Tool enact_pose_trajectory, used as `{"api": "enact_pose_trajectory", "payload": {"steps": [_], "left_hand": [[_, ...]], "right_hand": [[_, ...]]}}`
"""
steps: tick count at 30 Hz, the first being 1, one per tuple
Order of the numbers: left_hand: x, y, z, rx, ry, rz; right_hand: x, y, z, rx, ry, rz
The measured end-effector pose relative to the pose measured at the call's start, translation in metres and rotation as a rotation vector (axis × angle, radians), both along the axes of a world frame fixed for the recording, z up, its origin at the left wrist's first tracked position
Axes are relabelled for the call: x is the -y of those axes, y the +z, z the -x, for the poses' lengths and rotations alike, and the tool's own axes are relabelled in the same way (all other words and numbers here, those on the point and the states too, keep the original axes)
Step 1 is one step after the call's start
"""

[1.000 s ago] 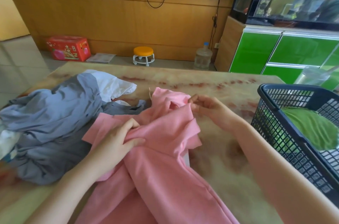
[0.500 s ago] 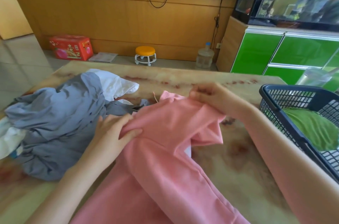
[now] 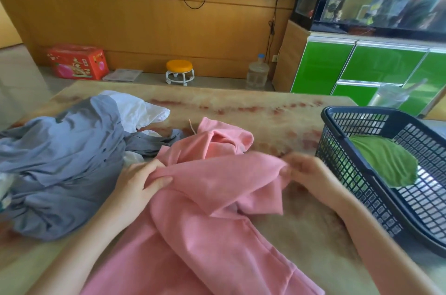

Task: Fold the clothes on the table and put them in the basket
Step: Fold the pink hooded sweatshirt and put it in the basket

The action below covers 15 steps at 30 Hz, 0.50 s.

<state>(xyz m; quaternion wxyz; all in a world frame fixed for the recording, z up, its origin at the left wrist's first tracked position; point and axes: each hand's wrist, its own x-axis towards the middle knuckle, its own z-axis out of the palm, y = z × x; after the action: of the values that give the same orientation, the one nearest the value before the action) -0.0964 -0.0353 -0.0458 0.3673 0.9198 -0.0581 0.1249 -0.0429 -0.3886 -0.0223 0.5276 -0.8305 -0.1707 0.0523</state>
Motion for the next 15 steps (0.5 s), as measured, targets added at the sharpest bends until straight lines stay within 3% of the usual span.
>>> {"api": "enact_pose_trajectory", "payload": {"steps": [4,7,10,12,15], "left_hand": [[0.022,0.017,0.001,0.043,-0.017,-0.005],[0.057,0.033,0.001,0.077,-0.053,-0.039],[0.083,0.029,-0.004,-0.039,-0.131,-0.131],[0.092,0.021,-0.012,0.023,-0.125,-0.19],[0.101,0.02,-0.017,0.125,-0.064,-0.004]], "right_hand": [[0.001,0.043,0.003,0.166,-0.057,-0.164],[0.001,0.033,0.014,0.15,-0.101,0.033],[0.005,0.026,0.026,0.157,-0.162,0.323],[0.007,0.039,0.028,0.336,-0.247,0.513],[0.006,0.073,0.027,0.768,-0.366,0.645]]}}
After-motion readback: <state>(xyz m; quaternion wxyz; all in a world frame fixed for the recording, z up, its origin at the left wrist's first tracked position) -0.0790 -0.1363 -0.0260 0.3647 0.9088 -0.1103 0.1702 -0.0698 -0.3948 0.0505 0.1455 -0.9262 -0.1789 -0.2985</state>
